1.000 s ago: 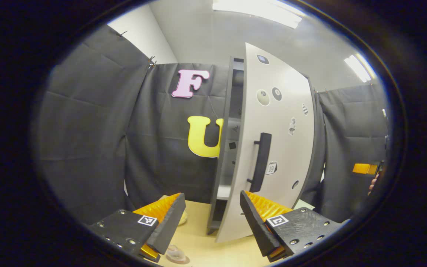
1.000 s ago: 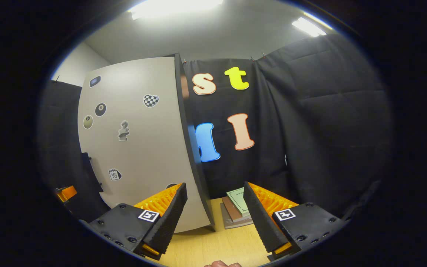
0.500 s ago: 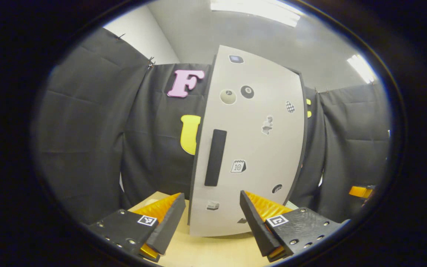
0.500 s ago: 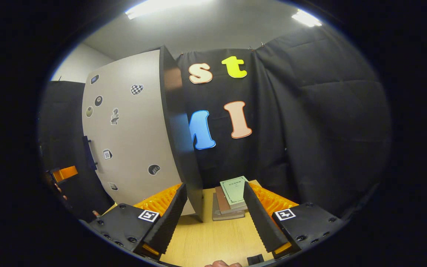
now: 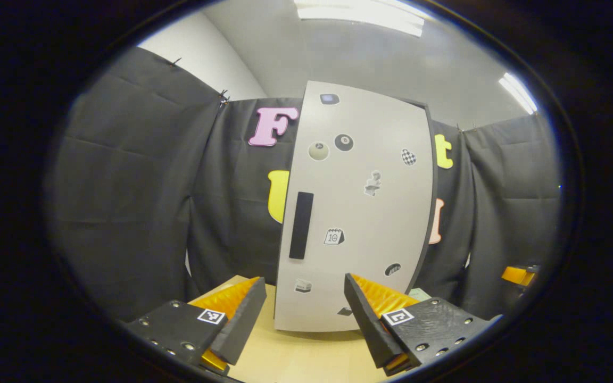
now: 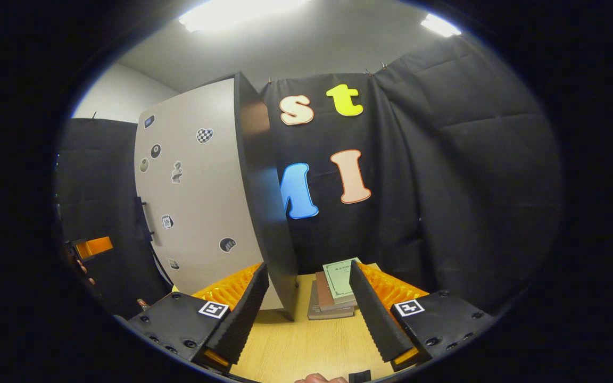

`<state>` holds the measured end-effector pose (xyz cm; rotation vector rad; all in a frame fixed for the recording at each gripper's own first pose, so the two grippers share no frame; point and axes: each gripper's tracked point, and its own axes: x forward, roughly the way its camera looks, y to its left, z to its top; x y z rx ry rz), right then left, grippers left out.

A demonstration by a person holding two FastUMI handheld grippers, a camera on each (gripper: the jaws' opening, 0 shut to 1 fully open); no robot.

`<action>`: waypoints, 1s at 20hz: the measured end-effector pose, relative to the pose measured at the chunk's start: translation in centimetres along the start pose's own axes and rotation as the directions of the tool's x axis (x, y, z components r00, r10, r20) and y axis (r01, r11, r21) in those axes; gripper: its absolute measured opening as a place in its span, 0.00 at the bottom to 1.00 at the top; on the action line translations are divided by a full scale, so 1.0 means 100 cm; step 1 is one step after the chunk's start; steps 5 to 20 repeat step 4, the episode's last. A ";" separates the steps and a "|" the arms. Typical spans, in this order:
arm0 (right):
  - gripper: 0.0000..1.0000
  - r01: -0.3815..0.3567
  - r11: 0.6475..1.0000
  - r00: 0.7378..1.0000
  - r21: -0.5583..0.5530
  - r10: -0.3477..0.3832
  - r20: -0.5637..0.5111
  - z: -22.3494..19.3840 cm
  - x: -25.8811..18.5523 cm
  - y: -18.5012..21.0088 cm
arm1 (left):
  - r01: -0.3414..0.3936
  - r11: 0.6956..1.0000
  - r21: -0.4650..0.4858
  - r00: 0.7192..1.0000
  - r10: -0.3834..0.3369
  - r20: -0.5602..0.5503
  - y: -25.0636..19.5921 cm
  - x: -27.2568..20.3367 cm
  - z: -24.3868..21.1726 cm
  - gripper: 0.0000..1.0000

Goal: Open the cabinet door with the right hand, grasp the bottle in the cabinet with the left hand and place it on the coaster, then close the cabinet door with the right hand.

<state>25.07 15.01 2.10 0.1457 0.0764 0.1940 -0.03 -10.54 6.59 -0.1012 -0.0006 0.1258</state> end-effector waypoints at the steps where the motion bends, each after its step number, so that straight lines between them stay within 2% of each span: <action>1: 0.97 0.000 1.000 1.000 0.000 0.000 -0.002 -0.002 0.000 0.004 | 0.000 1.000 0.008 1.000 0.000 0.002 0.005 -0.002 0.002 0.88; 4: 0.97 0.004 1.000 1.000 -0.002 -0.004 -0.008 0.000 0.000 0.019 | 0.007 1.000 0.009 1.000 -0.007 0.001 0.018 -0.002 0.002 0.94; 20: 0.97 0.004 1.000 1.000 -0.002 -0.004 -0.008 0.000 0.000 0.019 | 0.007 1.000 0.009 1.000 -0.007 0.001 0.018 -0.002 0.002 0.94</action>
